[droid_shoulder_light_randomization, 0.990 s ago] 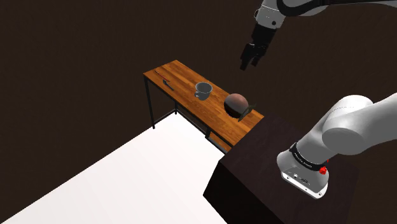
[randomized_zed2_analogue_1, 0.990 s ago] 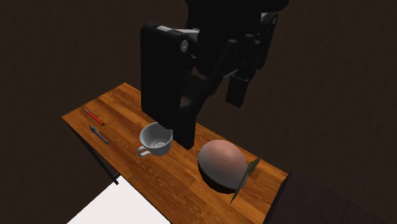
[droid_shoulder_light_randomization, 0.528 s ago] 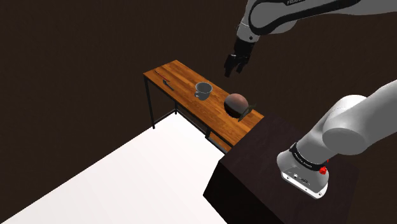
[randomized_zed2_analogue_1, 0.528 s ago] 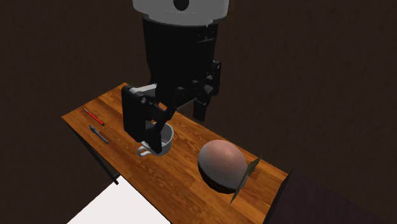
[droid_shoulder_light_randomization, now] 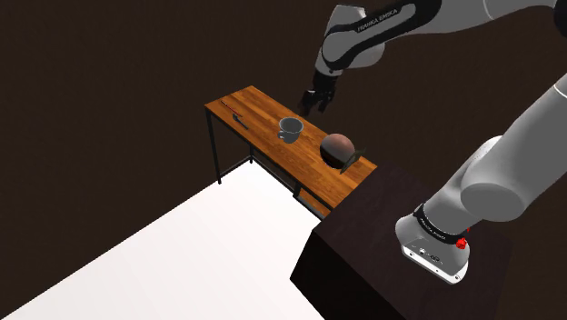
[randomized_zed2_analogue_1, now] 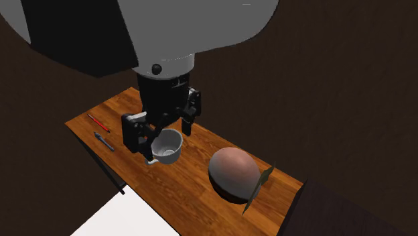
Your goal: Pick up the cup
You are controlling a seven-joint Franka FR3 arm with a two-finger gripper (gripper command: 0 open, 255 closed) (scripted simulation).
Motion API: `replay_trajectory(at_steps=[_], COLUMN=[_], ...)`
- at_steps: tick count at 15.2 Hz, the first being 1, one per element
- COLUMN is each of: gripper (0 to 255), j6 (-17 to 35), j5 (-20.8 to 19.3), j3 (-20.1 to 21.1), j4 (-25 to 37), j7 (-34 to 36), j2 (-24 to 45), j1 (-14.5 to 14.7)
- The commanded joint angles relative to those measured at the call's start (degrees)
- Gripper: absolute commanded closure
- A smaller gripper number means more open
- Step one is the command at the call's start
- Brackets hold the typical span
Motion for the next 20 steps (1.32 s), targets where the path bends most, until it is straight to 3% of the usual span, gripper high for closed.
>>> replay_trajectory(at_steps=[1, 9, 16, 20], gripper=[0, 0, 0, 0], j6=[2.03, 7.16, 7.92, 9.15], j5=[0.97, 4.26, 5.43, 5.73], j3=[-0.12, 0.73, 1.63, 1.94], j4=[2.75, 15.67, 31.10, 32.77], j7=[-0.99, -3.38, -3.80, -4.13], j2=[4.82, 22.92, 38.97, 41.87], j1=[-0.14, -1.22, -2.54, -2.78])
